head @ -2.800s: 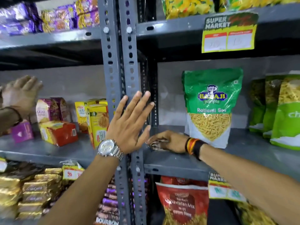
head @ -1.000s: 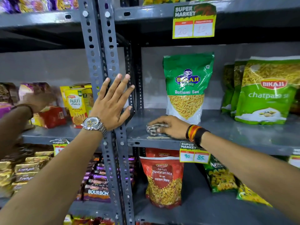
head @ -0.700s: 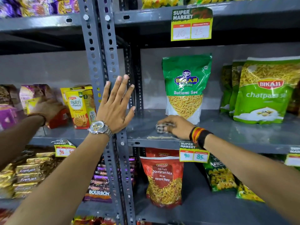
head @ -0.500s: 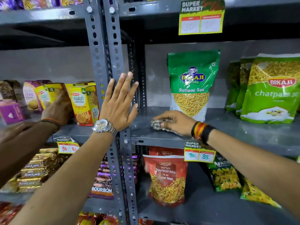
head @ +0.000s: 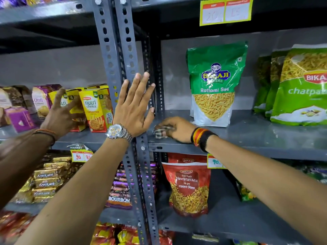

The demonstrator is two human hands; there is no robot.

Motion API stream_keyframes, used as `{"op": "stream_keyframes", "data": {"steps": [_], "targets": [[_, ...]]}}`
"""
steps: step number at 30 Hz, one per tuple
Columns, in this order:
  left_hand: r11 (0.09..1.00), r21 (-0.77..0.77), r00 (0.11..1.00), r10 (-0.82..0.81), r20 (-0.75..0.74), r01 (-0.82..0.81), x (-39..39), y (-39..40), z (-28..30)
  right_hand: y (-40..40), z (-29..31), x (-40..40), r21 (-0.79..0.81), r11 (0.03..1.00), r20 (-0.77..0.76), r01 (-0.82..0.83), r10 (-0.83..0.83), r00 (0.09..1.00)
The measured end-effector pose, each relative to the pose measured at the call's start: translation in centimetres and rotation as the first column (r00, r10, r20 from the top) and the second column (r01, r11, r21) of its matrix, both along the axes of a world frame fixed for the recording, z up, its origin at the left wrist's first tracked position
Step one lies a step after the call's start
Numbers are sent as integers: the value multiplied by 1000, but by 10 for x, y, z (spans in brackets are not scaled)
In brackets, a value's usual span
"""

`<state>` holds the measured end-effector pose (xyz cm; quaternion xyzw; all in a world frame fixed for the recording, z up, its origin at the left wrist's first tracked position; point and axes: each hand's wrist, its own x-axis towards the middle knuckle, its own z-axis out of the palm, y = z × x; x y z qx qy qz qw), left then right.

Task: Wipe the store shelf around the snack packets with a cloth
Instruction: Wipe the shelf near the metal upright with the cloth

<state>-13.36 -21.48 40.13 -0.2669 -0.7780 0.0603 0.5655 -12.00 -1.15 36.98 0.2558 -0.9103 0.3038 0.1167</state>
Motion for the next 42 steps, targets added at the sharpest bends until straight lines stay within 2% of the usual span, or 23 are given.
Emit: {"op": "stream_keyframes", "data": {"steps": [4,6,8,10,12,16,20,22,26,30,35,40,42], "targets": [[1000,2,1000,10,22,-10,1,0,0,20,8,39,60,976,80,-208,203,976],[1000,2,999,5,36,-5,3,0,0,46,23,39,35,990,66,-140,138,988],[1000,11,998,9,62,-9,5,2,2,74,41,30,-85,996,15,-9,10,1000],[998,59,995,-8,100,2,11,6,1,92,55,23,-142,989,-22,34,-37,999],[995,68,986,-85,141,76,19,15,-8,97,64,18,-105,993,-29,50,-53,998],[979,-61,947,-171,271,194,34,48,-48,80,52,4,3,1000,-20,30,-30,999],[996,63,874,-89,478,67,28,71,-77,77,14,-11,38,998,40,59,-61,997],[1000,29,826,-26,563,11,23,74,-82,85,1,-5,17,1000,13,16,-16,1000],[999,-45,738,13,675,23,18,74,-78,112,0,36,-34,996,52,-87,89,995],[991,-131,701,91,707,4,23,73,-75,142,20,78,28,982,199,-185,176,964],[985,-172,693,143,707,-27,27,76,-71,137,43,48,-125,992,42,7,-1,999],[987,-155,672,150,725,-54,37,78,-65,98,16,15,44,995,26,87,-88,996],[985,-162,660,158,734,-56,40,77,-63,101,2,15,45,989,11,140,-141,990]]}}
